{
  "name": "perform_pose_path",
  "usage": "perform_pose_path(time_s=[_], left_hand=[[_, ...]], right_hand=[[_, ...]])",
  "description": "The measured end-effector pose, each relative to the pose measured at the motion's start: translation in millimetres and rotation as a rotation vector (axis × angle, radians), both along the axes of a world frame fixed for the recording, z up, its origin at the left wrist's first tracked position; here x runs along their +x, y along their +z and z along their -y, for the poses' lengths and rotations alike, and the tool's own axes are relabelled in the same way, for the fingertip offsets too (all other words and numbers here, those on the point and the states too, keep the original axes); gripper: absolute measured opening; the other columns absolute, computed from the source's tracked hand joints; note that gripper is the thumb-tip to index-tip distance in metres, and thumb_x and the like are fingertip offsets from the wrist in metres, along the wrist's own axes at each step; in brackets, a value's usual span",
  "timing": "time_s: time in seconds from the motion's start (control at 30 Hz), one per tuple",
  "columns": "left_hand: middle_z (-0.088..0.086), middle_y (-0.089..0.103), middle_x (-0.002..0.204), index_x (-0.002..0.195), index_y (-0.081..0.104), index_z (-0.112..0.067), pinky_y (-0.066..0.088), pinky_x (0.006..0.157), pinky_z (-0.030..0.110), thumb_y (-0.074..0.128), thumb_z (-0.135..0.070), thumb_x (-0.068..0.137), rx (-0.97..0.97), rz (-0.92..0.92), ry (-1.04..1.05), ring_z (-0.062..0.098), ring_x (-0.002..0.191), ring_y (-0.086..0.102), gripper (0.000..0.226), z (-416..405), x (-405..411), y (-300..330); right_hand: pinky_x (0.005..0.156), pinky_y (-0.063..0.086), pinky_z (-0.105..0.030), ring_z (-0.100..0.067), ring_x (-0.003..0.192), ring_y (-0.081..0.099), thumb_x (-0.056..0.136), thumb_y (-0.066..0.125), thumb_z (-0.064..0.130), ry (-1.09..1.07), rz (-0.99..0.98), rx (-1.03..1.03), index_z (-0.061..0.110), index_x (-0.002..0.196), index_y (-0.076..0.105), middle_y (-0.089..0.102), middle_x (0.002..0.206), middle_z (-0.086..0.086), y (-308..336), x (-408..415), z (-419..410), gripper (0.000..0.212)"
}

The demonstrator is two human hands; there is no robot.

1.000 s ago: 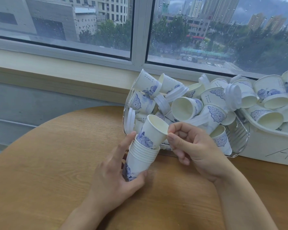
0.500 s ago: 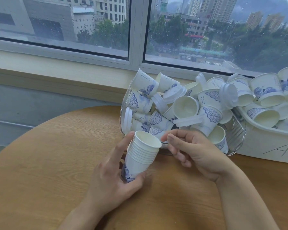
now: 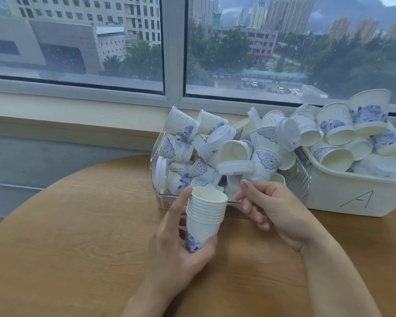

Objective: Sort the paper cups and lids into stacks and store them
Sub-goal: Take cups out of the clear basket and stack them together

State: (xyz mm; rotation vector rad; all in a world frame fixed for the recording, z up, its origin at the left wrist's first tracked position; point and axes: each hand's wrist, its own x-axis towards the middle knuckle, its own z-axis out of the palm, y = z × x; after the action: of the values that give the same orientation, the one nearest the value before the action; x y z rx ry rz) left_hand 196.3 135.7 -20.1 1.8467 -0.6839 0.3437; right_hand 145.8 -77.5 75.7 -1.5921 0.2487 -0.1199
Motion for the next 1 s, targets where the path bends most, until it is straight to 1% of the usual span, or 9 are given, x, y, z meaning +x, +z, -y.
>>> perform_pose_path(time_s=[0.07,0.17,0.27,0.37,0.43,0.57,0.7,0.87,1.0], left_hand=[[-0.016,0.067,0.12,0.153,0.039,-0.047,0.057,0.072,0.024,0.085,-0.043,0.066,-0.02,-0.006,0.017,0.011,0.084,0.069,0.099,10,-1,1],[-0.016,0.066,0.122,0.152,0.041,-0.043,0.057,0.077,0.026,0.085,-0.043,0.066,-0.011,-0.014,0.028,0.01,0.093,0.068,0.096,18,-2,1],[-0.019,0.064,0.121,0.15,0.042,-0.042,0.055,0.077,0.022,0.082,-0.043,0.067,0.018,-0.003,0.018,0.006,0.092,0.066,0.092,16,-1,0],[-0.021,0.063,0.117,0.15,0.042,-0.043,0.053,0.071,0.022,0.08,-0.045,0.067,0.035,-0.01,0.021,0.011,0.086,0.065,0.091,9,2,-2],[-0.022,0.063,0.118,0.152,0.039,-0.045,0.053,0.073,0.019,0.079,-0.047,0.068,0.044,-0.002,0.031,0.011,0.088,0.065,0.093,6,2,-3],[-0.024,0.064,0.119,0.152,0.034,-0.054,0.048,0.077,0.008,0.078,-0.048,0.067,0.033,0.017,0.047,0.002,0.094,0.065,0.096,0,1,-3],[-0.023,0.065,0.114,0.152,0.038,-0.052,0.053,0.072,0.017,0.077,-0.05,0.065,0.019,-0.003,0.066,0.009,0.084,0.067,0.095,-4,3,-7],[-0.019,0.066,0.114,0.152,0.037,-0.052,0.054,0.072,0.02,0.076,-0.052,0.066,0.032,-0.027,0.068,0.009,0.084,0.068,0.095,-7,6,-8],[-0.02,0.064,0.12,0.153,0.035,-0.056,0.061,0.067,0.033,0.078,-0.049,0.067,0.038,-0.061,0.046,0.008,0.086,0.067,0.095,-6,7,-11]], right_hand=[[0.04,0.032,-0.02,-0.009,0.046,0.041,0.088,0.075,0.037,-0.076,0.126,-0.066,0.009,0.09,0.069,0.057,0.068,-0.005,0,-1,1,0.028],[0.05,0.037,-0.019,-0.009,0.05,0.041,0.092,0.08,0.026,-0.314,0.321,-0.391,0.021,0.096,0.068,0.056,0.07,0.007,0,2,4,0.013],[0.06,0.046,-0.02,-0.01,0.052,0.047,0.093,0.078,0.027,-0.38,0.355,-0.638,0.038,0.12,0.067,0.058,0.079,0.008,-9,10,8,0.031],[0.076,0.056,-0.039,-0.013,0.06,0.053,0.094,0.076,0.031,-0.39,0.331,-0.775,0.04,0.126,0.065,0.059,0.081,0.01,-22,16,10,0.035],[0.075,0.055,-0.048,-0.013,0.063,0.054,0.094,0.076,0.029,-0.397,0.354,-0.791,0.037,0.118,0.068,0.059,0.081,0.01,-27,19,11,0.027],[0.069,0.053,-0.041,-0.013,0.062,0.056,0.092,0.079,0.026,-0.397,0.418,-0.824,0.029,0.109,0.073,0.06,0.076,0.012,-29,21,2,0.019],[0.072,0.055,-0.04,-0.009,0.065,0.058,0.089,0.081,0.025,-0.382,0.421,-0.873,0.029,0.11,0.075,0.062,0.073,0.015,-35,28,-16,0.022],[0.083,0.059,-0.042,-0.004,0.078,0.064,0.1,0.063,0.024,-0.152,0.342,-0.832,0.031,0.141,0.064,0.071,0.104,0.021,-47,35,-23,0.042],[0.089,0.057,-0.042,-0.004,0.079,0.065,0.103,0.059,0.018,-0.12,0.293,-0.869,0.036,0.14,0.062,0.07,0.109,0.02,-51,35,-24,0.041]])
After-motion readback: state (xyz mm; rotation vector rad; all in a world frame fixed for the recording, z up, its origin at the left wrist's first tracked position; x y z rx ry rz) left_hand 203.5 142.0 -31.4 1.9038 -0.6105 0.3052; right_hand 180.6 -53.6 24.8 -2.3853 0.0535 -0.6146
